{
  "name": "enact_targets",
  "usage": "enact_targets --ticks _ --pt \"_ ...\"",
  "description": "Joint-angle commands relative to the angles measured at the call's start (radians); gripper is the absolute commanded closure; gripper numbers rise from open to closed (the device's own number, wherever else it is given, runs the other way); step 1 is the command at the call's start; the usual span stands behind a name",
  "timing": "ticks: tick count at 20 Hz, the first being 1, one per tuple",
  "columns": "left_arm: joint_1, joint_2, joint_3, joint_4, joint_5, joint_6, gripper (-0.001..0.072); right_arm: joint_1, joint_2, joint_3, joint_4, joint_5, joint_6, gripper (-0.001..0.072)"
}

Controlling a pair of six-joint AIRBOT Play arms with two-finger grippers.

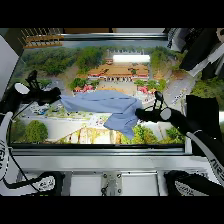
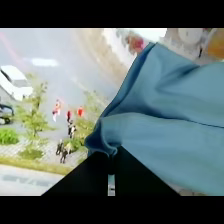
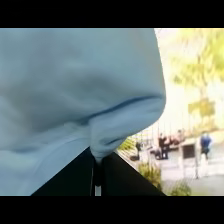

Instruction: Fold the clothes and pants, and hang the long-sleeved shirts on hangers.

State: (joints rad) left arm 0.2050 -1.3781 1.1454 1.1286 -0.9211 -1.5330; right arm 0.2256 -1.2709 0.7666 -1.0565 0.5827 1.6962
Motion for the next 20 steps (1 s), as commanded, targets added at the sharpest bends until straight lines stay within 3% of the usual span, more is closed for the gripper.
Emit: enact_targets --ticks 1,3,5,12,16,20 --pt "0.068 0.129 0.139 0.002 -0.023 0.0 0.07 -0.099 0.138 0.238 -0.25 0.273 -0.076 0.0695" --pt "0.096 0.254 0.257 0.002 -0.045 0.001 0.07 -0.163 0.246 0.449 -0.272 0.467 -0.172 0.0696" --pt "0.099 0.381 0.331 0.003 -0.048 0.0 0.07 -0.203 0.34 0.617 -0.272 0.588 -0.182 0.0696" --pt "0.099 0.717 0.367 0.005 -0.081 0.0 0.07 -0.21 0.593 0.715 -0.281 0.698 -0.129 0.0696" --pt "0.099 0.749 0.322 0.005 -0.159 -0.001 0.07 -0.21 0.568 0.707 -0.292 0.748 -0.044 0.0696" --pt "0.094 0.687 0.036 0.001 -0.198 -0.027 0.07 -0.209 0.374 0.654 -0.291 0.793 -0.042 0.0696"
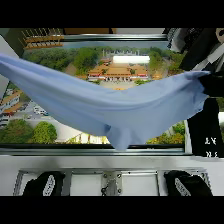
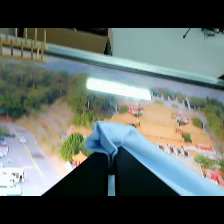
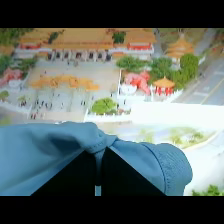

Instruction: Fold the clothes and pants, and hang the long-sleeved shirts on hangers.

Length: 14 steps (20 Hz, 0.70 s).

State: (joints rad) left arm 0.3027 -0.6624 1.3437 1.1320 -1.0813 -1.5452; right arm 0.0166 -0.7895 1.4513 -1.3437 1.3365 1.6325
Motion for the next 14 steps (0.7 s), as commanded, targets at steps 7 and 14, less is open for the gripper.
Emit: enact_targets --ticks 7,14 --pt "-0.167 -0.356 -0.439 0.0 0.176 -0.003 0.07 -0.022 -0.549 -0.048 0.002 -0.184 -0.049 0.0185" --pt "-0.162 -0.5 -0.391 0.001 0.146 0.005 0.07 -0.171 -0.373 -0.403 0.018 -0.047 -0.02 0.0198"
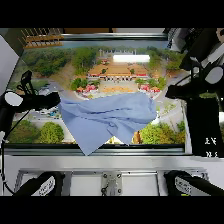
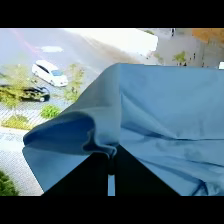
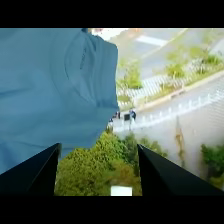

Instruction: Fold the clothes and pants, and hang the long-sleeved shirts on hangers.

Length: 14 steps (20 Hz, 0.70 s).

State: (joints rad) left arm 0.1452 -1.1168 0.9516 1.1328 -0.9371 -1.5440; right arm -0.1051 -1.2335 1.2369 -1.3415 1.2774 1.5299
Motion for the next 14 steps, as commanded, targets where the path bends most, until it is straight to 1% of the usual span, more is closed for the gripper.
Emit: enact_targets --ticks 1,2,4,6,11,14 --pt "-0.004 -0.047 0.002 0.001 0.003 0.003 0.07 -0.051 0.111 -0.313 0.042 -0.036 0.153 0.0198" --pt "-0.004 -0.045 0.002 0.001 0.005 0.003 0.07 -0.049 0.14 -0.423 0.095 -0.101 0.181 0.0198" --pt "-0.004 -0.045 0.002 0.001 0.006 0.003 0.07 -0.042 0.161 -0.61 0.279 -0.253 0.177 0.0198" --pt "-0.004 -0.045 0.002 0.001 0.006 0.003 0.07 -0.005 0.151 -0.721 0.436 -0.394 0.122 0.0198" --pt "-0.004 -0.045 0.002 0.001 0.006 0.003 0.07 0.202 0.079 -0.746 0.561 -0.653 0.116 0.0198" --pt "-0.004 -0.045 0.002 0.001 0.008 0.003 0.07 0.274 0.045 -0.737 0.596 -0.756 0.116 0.0198"
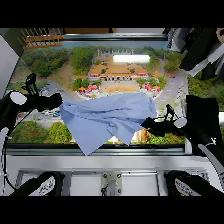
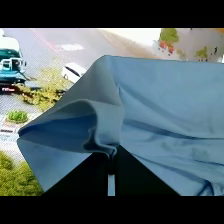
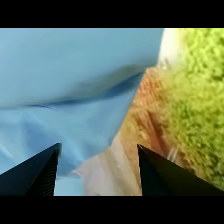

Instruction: Fold the clothes and pants, and hang the long-sleeved shirts on hangers.

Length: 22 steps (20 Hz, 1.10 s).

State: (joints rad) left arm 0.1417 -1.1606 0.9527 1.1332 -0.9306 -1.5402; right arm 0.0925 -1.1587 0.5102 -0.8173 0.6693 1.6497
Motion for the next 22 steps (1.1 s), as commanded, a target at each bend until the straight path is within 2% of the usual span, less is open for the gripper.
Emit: enact_targets --ticks 1,10,11,12,14,16,20,22 --pt "-0.001 -0.001 0.0 0.001 0.003 0.0 0.07 0.091 -0.041 -0.006 0.075 -0.171 -0.003 0.0198" --pt "0.0 -0.001 0.0 0.0 0.019 0.0 0.07 0.111 -0.082 0.004 0.077 -0.196 -0.004 0.0204" --pt "0.0 -0.001 0.0 0.001 0.019 0.0 0.07 0.11 -0.082 0.006 0.073 -0.195 -0.014 0.0406" --pt "0.0 -0.001 0.0 0.001 0.019 0.0 0.07 0.11 -0.081 0.013 0.073 -0.195 -0.062 0.0647" --pt "0.0 -0.001 0.001 0.002 0.019 0.0 0.07 0.105 -0.074 0.037 0.064 -0.18 -0.119 0.0695" --pt "0.02 0.005 0.01 0.002 0.021 0.0 0.07 0.073 -0.035 0.097 -0.039 -0.113 -0.121 0.0696" --pt "0.121 0.08 0.185 -0.003 -0.024 0.0 0.07 -0.103 0.118 0.41 -0.318 0.217 -0.121 0.0696" --pt "0.146 0.154 0.315 -0.006 -0.053 0.0 0.07 -0.184 0.183 0.628 -0.347 0.348 -0.122 0.0696"
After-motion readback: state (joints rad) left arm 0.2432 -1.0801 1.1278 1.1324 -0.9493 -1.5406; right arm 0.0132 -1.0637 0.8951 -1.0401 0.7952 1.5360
